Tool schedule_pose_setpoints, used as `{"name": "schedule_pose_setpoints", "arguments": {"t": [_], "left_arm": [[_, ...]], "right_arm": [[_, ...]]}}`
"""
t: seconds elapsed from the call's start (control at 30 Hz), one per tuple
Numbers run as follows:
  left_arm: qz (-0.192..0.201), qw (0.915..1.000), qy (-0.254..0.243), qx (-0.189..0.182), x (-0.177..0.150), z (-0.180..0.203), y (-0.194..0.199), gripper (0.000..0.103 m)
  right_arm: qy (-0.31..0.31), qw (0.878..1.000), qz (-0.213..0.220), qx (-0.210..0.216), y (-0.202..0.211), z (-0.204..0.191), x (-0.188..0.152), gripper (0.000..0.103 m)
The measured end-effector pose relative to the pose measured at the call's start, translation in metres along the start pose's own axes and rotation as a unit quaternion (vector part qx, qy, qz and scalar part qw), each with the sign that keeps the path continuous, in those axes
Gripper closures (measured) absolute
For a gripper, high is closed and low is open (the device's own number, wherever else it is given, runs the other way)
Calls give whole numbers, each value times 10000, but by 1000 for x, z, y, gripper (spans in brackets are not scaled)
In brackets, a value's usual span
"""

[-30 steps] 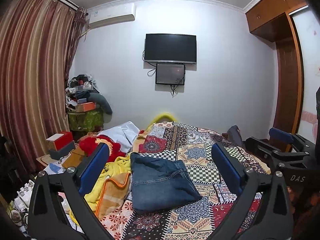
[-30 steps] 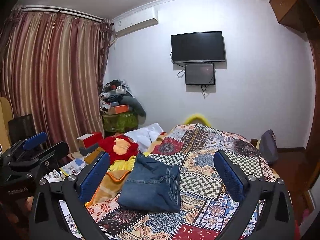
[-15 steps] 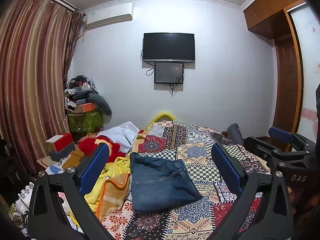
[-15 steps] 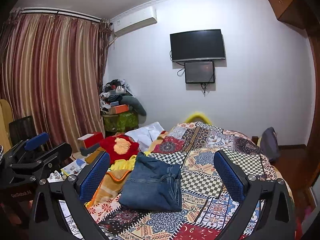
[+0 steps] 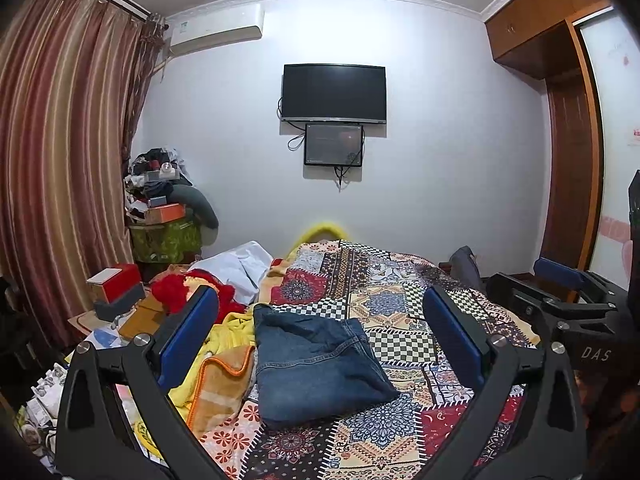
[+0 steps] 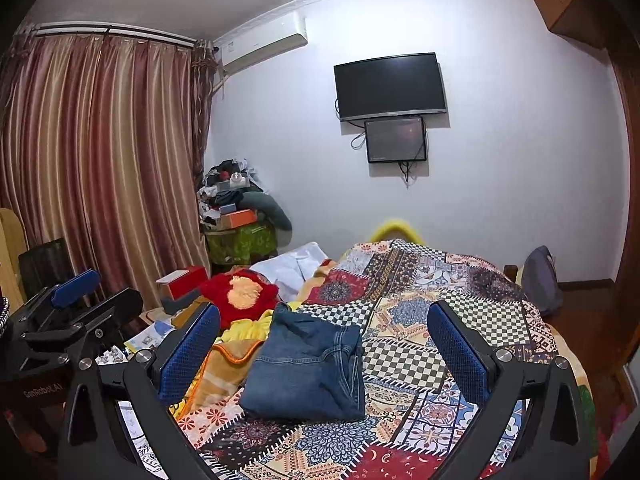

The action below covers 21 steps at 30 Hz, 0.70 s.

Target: Fold large clothes

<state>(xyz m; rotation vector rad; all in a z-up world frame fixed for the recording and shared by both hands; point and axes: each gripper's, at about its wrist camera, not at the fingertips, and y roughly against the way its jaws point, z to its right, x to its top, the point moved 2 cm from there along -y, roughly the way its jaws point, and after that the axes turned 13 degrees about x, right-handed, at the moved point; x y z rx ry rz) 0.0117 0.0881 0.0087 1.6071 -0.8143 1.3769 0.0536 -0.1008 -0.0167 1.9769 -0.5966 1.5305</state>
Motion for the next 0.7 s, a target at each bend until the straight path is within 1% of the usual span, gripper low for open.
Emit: {"name": "schedule_pose_setpoints", "arguments": {"t": [0.7], "left_arm": [[-4,9999,-63,-115,1,9,1,0]], "right_arm": [[65,10000,54,5,0,-3,0,0]]}}
